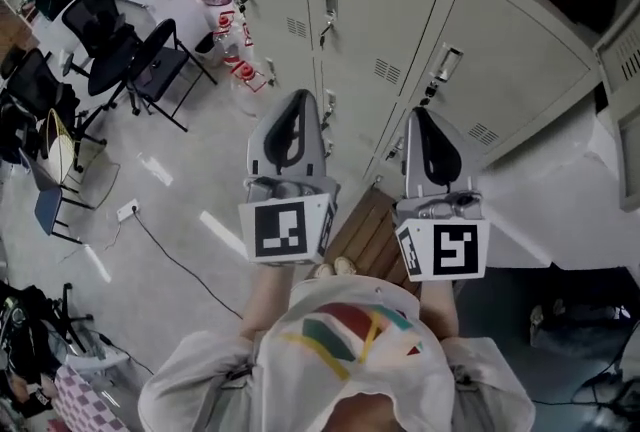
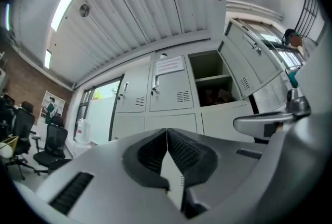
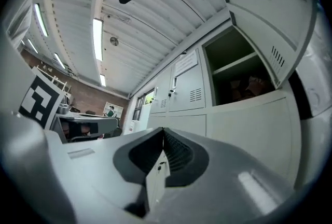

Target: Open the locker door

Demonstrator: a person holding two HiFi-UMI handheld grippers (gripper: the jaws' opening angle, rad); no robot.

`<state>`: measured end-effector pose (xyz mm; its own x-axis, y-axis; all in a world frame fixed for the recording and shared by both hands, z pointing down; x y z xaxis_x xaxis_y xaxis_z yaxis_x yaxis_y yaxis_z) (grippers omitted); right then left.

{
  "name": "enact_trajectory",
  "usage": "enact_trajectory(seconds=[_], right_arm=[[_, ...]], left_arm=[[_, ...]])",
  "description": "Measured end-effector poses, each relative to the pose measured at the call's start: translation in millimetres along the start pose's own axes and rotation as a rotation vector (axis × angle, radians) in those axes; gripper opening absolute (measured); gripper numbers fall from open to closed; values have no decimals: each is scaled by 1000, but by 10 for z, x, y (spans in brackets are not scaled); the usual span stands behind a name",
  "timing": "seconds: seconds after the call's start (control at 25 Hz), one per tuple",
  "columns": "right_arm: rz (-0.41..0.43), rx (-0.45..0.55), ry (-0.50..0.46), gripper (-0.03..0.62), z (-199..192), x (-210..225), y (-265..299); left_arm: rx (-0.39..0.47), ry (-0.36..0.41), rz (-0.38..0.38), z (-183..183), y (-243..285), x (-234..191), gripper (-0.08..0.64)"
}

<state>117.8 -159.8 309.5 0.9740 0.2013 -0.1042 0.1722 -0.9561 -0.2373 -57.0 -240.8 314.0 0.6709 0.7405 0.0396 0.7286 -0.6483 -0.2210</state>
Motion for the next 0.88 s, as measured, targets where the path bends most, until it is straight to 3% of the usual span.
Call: enact_trajectory(seconds=[0.24,0.36,0.88], right_arm=[[124,-33,13,5,-215,-326,82],[159,-46,9,5,-274,-440,115],[203,-67,3,5,-319,-577,153]], left_arm=[[-63,18,100,-166,-226,-81,17],[-74,35,95,-216,-266,-80,17],[-85,43,127,-232,-324,-150,17]])
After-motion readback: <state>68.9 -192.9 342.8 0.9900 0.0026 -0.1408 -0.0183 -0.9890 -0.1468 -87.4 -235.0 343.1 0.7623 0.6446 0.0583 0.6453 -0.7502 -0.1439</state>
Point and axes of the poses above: the fingertips, and each gripper's own axes: y forward along the fingers, x to its right, z out of its top, the point moved 9 cm from there along -y, backward along the fingers, and after that the axes turned 15 degrees about -z, right-handed, at the moved point
